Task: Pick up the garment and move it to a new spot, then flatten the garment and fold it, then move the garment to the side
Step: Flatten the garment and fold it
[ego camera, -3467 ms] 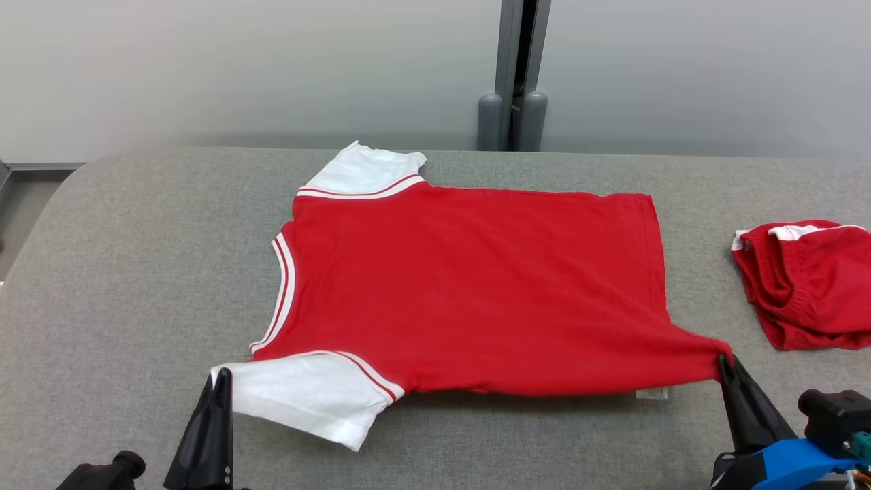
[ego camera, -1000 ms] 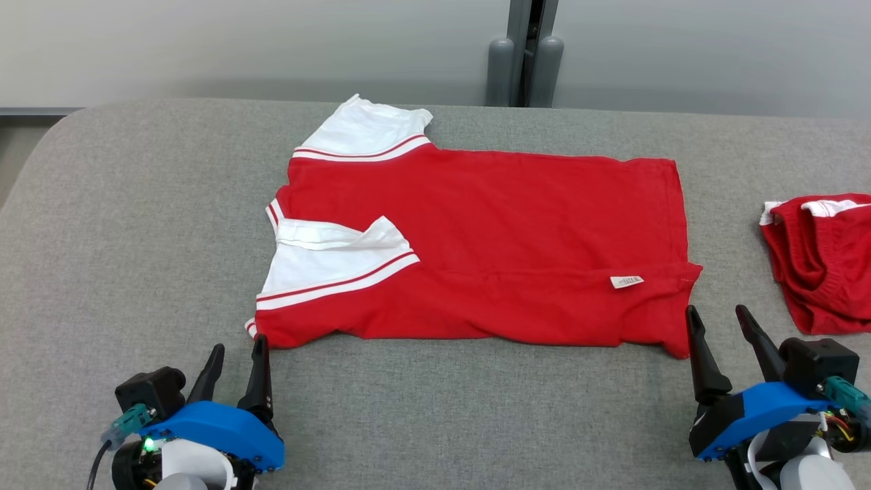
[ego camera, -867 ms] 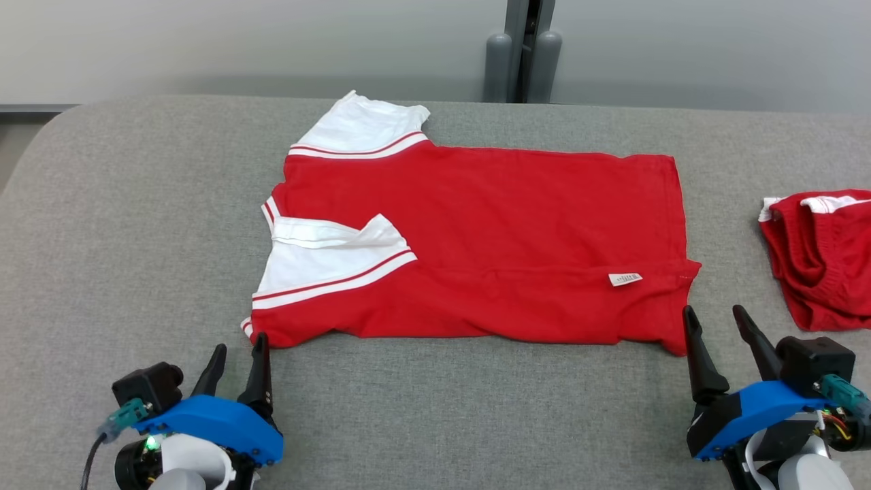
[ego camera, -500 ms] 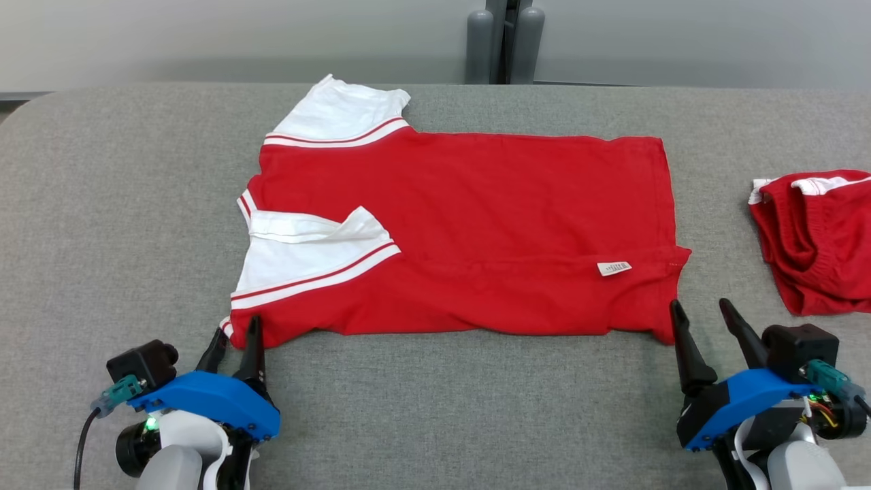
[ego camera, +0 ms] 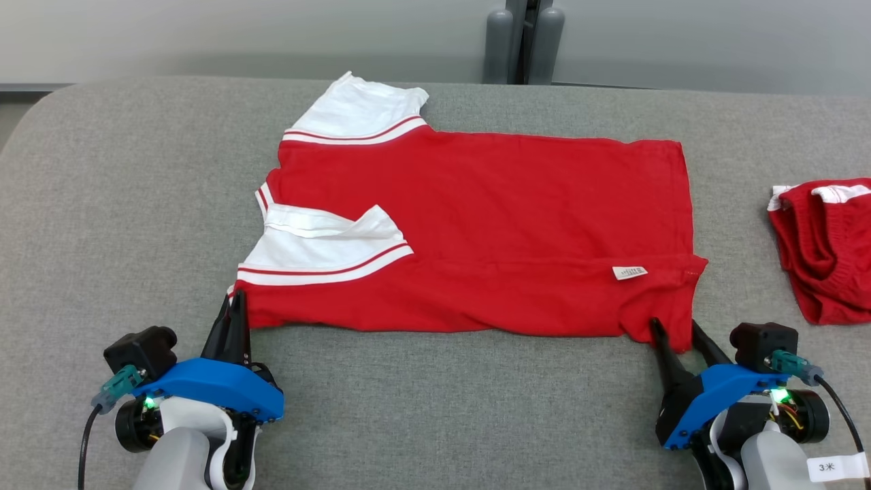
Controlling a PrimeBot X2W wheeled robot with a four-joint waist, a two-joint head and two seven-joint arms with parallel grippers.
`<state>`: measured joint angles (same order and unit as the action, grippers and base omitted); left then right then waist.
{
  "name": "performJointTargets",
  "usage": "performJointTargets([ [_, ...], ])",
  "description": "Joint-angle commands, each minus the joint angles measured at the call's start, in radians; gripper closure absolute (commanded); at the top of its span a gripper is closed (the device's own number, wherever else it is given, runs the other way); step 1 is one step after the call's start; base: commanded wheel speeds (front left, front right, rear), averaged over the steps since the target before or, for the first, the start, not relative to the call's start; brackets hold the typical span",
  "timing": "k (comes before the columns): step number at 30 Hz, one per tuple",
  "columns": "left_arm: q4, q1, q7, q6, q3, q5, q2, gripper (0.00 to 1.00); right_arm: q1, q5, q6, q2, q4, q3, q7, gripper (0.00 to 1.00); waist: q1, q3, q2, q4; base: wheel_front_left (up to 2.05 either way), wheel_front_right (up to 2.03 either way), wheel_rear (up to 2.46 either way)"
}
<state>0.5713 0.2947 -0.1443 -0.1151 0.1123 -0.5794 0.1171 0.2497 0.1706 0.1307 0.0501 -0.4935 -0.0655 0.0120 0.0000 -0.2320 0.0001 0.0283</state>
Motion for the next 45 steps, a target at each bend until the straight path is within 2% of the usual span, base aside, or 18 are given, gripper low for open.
performJointTargets([
  [1, -0.006, 0.016, -0.013, -0.005, 0.005, -0.001, 0.002, 1.0, 0.011, 0.002, 0.0, 0.001, -0.018, -0.003, -0.007, 1.0, 0.0, 0.005, -0.0001, 0.0, 0.0, 0.0, 0.0],
  [9, -0.049, -0.012, -0.044, -0.01, 0.022, -0.001, 0.018, 1.0, 0.026, 0.046, 0.0, 0.001, -0.014, -0.011, -0.039, 1.0, 0.0, 0.04, -0.0001, -0.005, 0.0, 0.0, 0.0],
  [16, -0.215, -0.069, -0.026, -0.007, 0.048, 0.018, 0.05, 1.0, -0.055, 0.059, 0.0, 0.001, 0.155, -0.058, 0.027, 1.0, 0.0, 0.09, -0.0001, -0.009, 0.0, 0.0, 0.0],
  [21, -0.444, -0.244, 0.08, 0.035, 0.073, 0.014, 0.086, 1.0, -0.23, 0.036, 0.0, 0.001, 0.394, -0.076, 0.189, 1.0, 0.0, 0.114, -0.0001, -0.016, 0.0, 0.0, 0.0],
  [25, -0.543, -0.37, 0.13, 0.07, 0.068, -0.001, 0.1, 1.0, -0.323, 0.049, 0.0, 0.001, 0.492, -0.094, 0.255, 1.0, 0.0, 0.117, -0.0001, -0.024, 0.0, 0.0, 0.0],
  [29, -0.608, -0.489, 0.173, 0.102, 0.066, -0.024, 0.105, 1.0, -0.41, 0.053, 0.0, 0.001, 0.544, -0.105, 0.305, 1.0, 0.0, 0.119, -0.0001, -0.028, 0.0, 0.0, 0.0],
  [33, -0.599, -0.532, 0.187, 0.117, 0.062, -0.038, 0.104, 1.0, -0.445, 0.066, 0.0, 0.001, 0.525, -0.112, 0.311, 1.0, 0.0, 0.122, -0.0001, -0.032, 0.0, 0.0, 0.0],
  [34, -0.589, -0.532, 0.182, 0.117, 0.06, -0.042, 0.101, 1.0, -0.445, 0.065, 0.0, 0.001, 0.516, -0.112, 0.302, 0.85, 0.0, 0.122, -0.0001, -0.033, 0.0, 0.0, 0.0],
  [35, -0.579, -0.53, 0.179, 0.123, 0.056, -0.044, 0.097, 0.6, -0.446, 0.057, 0.0, 0.001, 0.506, -0.112, 0.297, 0.63, 0.0, 0.123, -0.0001, -0.034, 0.0, 0.0, 0.0],
  [36, -0.571, -0.525, 0.176, 0.124, 0.059, -0.03, 0.103, 0.0, -0.445, 0.056, 0.0, 0.001, 0.497, -0.108, 0.291, 0.29, 0.0, 0.124, -0.0001, -0.036, 0.0, 0.0, 0.0],
  [37, -0.565, -0.52, 0.174, 0.127, 0.061, -0.027, 0.105, 0.0, -0.444, 0.061, 0.0, 0.001, 0.489, -0.104, 0.285, 0.0, 0.0, 0.124, -0.0001, -0.038, 0.0, 0.0, 0.0],
  [39, -0.566, -0.507, 0.172, 0.121, 0.065, -0.026, 0.107, 0.0, -0.44, 0.075, 0.0, 0.001, 0.48, -0.101, 0.276, 0.0, 0.0, 0.123, -0.0001, -0.043, 0.0, 0.0, 0.0],
  [45, -0.611, -0.391, 0.191, 0.103, 0.067, 0.042, 0.184, 0.0, -0.398, 0.058, 0.0, 0.001, 0.519, -0.131, 0.255, 0.0, 0.0, 0.111, -0.0001, -0.058, 0.0, 0.0, 0.0],
])
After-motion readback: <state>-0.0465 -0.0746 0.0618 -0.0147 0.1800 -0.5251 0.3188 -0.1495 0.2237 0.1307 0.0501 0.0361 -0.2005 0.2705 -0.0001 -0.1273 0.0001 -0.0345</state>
